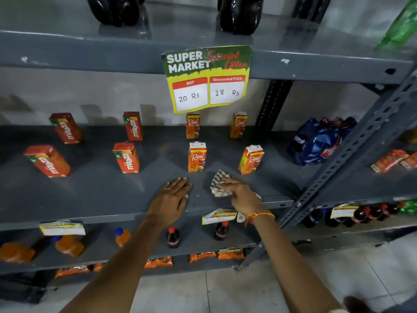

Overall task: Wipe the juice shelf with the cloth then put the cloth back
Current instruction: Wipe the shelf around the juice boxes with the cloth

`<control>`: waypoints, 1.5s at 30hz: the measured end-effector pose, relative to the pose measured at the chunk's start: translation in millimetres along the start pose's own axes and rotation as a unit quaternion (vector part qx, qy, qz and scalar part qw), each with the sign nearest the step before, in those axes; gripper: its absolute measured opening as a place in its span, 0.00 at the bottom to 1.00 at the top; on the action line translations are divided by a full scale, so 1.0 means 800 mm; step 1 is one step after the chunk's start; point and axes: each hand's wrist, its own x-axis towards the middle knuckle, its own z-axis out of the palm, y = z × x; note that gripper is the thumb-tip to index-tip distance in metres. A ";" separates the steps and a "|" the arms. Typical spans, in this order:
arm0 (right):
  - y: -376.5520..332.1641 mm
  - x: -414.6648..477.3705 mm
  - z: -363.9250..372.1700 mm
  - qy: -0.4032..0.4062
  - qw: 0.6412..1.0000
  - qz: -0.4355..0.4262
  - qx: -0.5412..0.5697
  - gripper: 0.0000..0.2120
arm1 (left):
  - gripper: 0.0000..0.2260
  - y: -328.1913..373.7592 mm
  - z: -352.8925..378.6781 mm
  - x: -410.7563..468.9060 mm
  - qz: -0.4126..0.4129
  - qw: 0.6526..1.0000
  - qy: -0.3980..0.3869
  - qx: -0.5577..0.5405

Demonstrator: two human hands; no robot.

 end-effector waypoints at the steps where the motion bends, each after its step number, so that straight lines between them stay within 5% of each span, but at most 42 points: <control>1: -0.004 0.004 0.005 -0.011 1.000 -0.003 -0.008 0.32 | 0.21 -0.002 -0.002 -0.001 0.001 1.000 -0.004 0.003; 8: 0.019 -0.023 -0.018 -0.115 0.993 -0.017 0.015 0.28 | 0.26 -0.056 -0.025 -0.037 0.004 1.000 -0.005 0.031; 12: -0.071 -0.008 0.014 -0.130 0.989 -0.031 0.062 0.25 | 0.22 -0.102 -0.045 -0.058 -0.027 1.000 0.014 0.002; 19: -0.209 0.139 0.088 0.116 0.979 -0.039 0.166 0.27 | 0.31 -0.168 -0.065 -0.074 -0.038 0.996 0.054 -0.054; 22: -0.213 0.191 0.088 0.145 0.956 0.089 0.239 0.17 | 0.26 -0.175 -0.058 -0.075 -0.057 0.994 0.073 -0.065; 24: -0.198 0.203 0.092 0.056 0.975 0.148 0.155 0.16 | 0.23 -0.176 -0.054 -0.074 -0.047 0.993 0.085 -0.065; 26: -0.189 0.223 0.094 0.002 0.995 0.101 0.027 0.18 | 0.21 -0.179 -0.051 -0.074 -0.042 0.991 0.102 -0.074; 29: -0.189 0.280 0.098 -0.047 0.992 0.115 -0.004 0.18 | 0.19 -0.182 -0.046 -0.074 -0.040 0.989 0.114 -0.085; 32: -0.181 0.320 0.114 0.023 0.992 0.122 -0.023 0.17 | 0.18 -0.181 -0.042 -0.074 -0.024 0.990 0.112 -0.085; 40: -0.155 0.294 0.145 0.018 0.988 0.042 -0.149 0.32 | 0.19 -0.176 -0.052 -0.071 -0.021 0.995 0.084 -0.048; 45: -0.162 0.219 0.169 0.051 0.990 0.021 -0.129 0.28 | 0.20 -0.173 -0.051 -0.072 -0.032 0.994 0.095 -0.053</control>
